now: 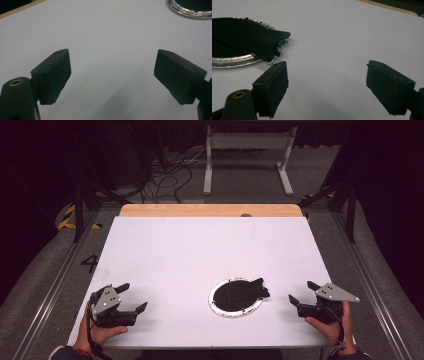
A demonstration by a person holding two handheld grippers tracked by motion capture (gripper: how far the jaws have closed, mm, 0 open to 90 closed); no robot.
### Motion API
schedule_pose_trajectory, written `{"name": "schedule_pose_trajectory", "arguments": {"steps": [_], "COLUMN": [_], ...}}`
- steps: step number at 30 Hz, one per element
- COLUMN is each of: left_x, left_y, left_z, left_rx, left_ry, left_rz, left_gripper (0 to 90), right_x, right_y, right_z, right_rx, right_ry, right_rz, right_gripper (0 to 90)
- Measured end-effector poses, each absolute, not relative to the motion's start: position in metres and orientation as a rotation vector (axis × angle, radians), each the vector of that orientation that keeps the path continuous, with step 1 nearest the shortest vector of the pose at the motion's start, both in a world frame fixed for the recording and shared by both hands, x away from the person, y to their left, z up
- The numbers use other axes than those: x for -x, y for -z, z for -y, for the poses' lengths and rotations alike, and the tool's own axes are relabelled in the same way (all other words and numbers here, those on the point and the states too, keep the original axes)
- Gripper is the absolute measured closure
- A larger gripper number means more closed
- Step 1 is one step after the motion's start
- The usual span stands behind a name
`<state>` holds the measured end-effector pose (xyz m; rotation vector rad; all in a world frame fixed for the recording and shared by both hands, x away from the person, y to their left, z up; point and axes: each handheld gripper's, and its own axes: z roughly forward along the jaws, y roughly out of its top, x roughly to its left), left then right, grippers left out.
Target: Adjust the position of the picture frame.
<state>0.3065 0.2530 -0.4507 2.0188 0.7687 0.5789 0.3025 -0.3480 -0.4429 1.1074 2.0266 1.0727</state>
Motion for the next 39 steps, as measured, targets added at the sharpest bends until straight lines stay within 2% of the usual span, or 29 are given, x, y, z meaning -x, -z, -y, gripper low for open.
{"name": "schedule_pose_trajectory", "arguments": {"steps": [8,12,13,16,21,26,27,28,31,39], "left_x": [-0.300,-0.300,-0.301,-0.303,-0.307,-0.309,-0.309,-0.310,-0.312,-0.314], "left_y": [0.452,0.452,0.452,0.452,0.452,0.450,0.450,0.451,0.452,0.456], "left_z": [-0.243,-0.240,-0.237,-0.230,-0.221,-0.210,-0.210,-0.204,-0.197,-0.165], "left_rx": [-2.047,-2.031,-2.042,-2.088,-2.133,-2.139,-2.139,-2.145,-2.161,-2.221], "left_ry": [-0.545,-0.516,-0.508,-0.497,-0.432,-0.367,-0.367,-0.342,-0.332,-0.287], "left_rz": [-0.735,-0.724,-0.720,-0.731,-0.713,-0.652,-0.652,-0.640,-0.631,-0.553], "left_gripper": [17.4,28.3,28.3,39.3,67.8,89.9,90.0,90.0,90.0,90.0], "right_x": [-0.304,-0.307,-0.308,-0.311,-0.317,-0.323,-0.323,-0.326,-0.329,-0.336], "right_y": [0.444,0.447,0.448,0.449,0.449,0.449,0.449,0.449,0.448,0.450], "right_z": [0.342,0.340,0.339,0.338,0.339,0.335,0.335,0.332,0.328,0.318], "right_rx": [-1.097,-1.100,-1.103,-1.108,-1.124,-1.114,-1.114,-1.104,-1.099,-1.089], "right_ry": [-1.050,-1.040,-1.040,-1.045,-1.056,-1.063,-1.063,-1.066,-1.059,-1.055], "right_rz": [-2.054,-2.076,-2.083,-2.099,-2.122,-2.156,-2.156,-2.172,-2.185,-2.223], "right_gripper": [22.6,28.9,30.9,40.3,61.6,80.2,80.2,85.2,89.3,90.0]}}
